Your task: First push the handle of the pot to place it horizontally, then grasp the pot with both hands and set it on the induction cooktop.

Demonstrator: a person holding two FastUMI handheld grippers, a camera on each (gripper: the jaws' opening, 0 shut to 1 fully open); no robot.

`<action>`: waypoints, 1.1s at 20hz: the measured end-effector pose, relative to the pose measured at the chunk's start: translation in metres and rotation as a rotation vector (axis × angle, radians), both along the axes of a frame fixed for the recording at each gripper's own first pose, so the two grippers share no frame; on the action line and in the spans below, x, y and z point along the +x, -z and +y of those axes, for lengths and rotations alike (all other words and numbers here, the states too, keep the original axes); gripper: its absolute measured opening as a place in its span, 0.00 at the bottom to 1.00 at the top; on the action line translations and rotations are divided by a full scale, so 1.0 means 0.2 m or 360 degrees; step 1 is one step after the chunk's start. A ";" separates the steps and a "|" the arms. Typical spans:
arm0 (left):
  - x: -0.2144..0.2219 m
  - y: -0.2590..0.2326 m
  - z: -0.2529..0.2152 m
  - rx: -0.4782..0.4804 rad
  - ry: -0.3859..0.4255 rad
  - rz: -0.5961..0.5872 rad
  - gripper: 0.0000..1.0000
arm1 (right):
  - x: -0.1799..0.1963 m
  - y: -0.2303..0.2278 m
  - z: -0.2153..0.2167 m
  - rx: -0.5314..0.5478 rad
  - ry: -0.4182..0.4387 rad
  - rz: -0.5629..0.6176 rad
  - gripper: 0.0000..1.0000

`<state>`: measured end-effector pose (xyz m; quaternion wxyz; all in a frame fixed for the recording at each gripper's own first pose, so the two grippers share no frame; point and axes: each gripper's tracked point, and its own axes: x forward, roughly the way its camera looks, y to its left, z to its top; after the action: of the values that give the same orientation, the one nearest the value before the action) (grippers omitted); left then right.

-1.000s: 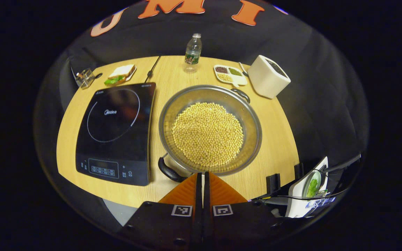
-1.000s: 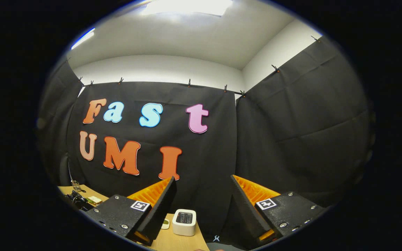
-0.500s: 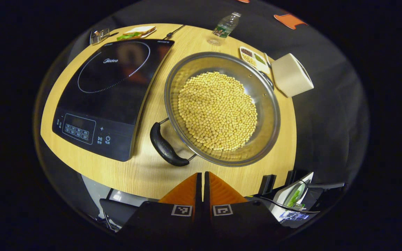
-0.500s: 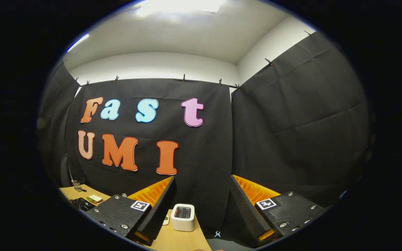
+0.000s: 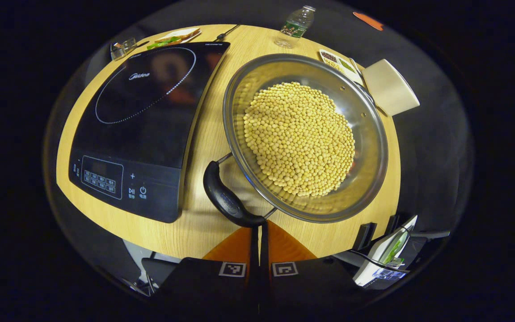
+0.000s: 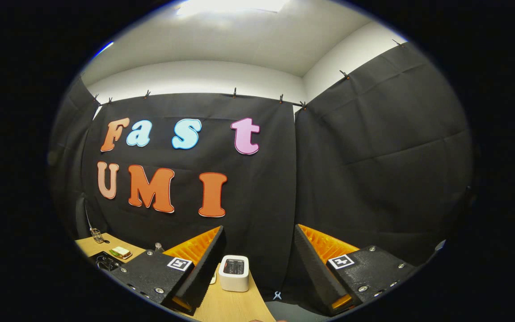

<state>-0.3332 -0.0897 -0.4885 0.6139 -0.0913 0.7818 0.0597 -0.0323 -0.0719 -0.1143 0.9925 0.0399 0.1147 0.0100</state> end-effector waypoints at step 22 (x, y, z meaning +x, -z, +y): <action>0.71 0.20 0.48 0.0292 0.0575 -0.0119 0.10 | -0.06 0.07 0.18 -0.0025 0.0123 0.0150 0.95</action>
<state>-0.1909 0.0063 -0.5285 0.6489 0.1047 0.7535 0.0160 -0.0442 -0.0353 -0.1275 0.9860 0.0370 0.1596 -0.0312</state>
